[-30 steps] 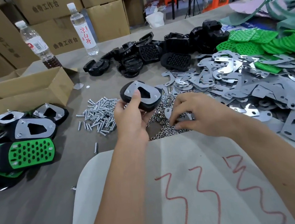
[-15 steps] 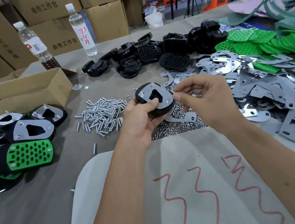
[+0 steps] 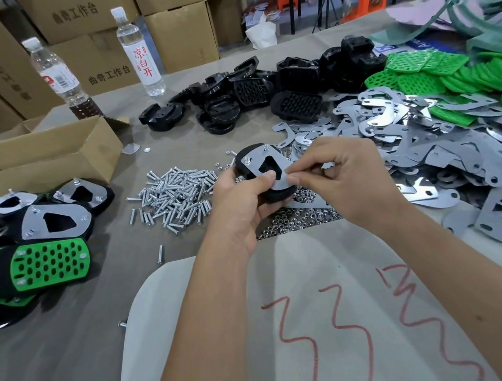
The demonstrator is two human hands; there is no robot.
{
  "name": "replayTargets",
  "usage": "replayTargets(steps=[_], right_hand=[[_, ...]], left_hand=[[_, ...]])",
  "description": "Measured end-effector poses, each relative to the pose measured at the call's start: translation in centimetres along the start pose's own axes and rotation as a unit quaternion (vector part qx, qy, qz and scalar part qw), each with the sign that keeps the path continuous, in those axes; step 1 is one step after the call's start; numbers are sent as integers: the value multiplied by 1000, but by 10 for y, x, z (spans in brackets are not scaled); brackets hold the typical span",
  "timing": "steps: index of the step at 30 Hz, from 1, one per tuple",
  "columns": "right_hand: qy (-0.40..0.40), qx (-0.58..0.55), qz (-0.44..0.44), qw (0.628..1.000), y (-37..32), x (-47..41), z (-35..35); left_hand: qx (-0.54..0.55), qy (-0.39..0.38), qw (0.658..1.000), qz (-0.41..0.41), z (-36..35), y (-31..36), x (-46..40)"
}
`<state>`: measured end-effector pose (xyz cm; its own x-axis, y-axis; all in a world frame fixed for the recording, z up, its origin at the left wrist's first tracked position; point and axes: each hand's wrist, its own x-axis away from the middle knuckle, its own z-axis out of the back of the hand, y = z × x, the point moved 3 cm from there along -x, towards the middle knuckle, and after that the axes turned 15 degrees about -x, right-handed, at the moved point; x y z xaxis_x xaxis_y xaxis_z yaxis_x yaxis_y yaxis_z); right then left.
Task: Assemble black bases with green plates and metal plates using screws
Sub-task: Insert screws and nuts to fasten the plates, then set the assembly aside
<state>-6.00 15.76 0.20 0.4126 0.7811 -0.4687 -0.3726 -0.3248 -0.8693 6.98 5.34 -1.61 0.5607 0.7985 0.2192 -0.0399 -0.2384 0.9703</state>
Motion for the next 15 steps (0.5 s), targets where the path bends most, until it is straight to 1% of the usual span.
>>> replayTargets(steps=[4,8,11,15], right_hand=[[-37,77,40,996,-2,0,-1],[-19,131,79,988,-4,0,-5],[-30,119,70,990,-3,0,-6],[-31,49,29,998,0,1,-5]], left_hand=[[-6,6,1000,1,3,-1,-1],[-18,3,1000,1,2,-1,-1],[-22,3,1000,-2,0,-2,0],[-13,5,1000,6,1,-2,0]])
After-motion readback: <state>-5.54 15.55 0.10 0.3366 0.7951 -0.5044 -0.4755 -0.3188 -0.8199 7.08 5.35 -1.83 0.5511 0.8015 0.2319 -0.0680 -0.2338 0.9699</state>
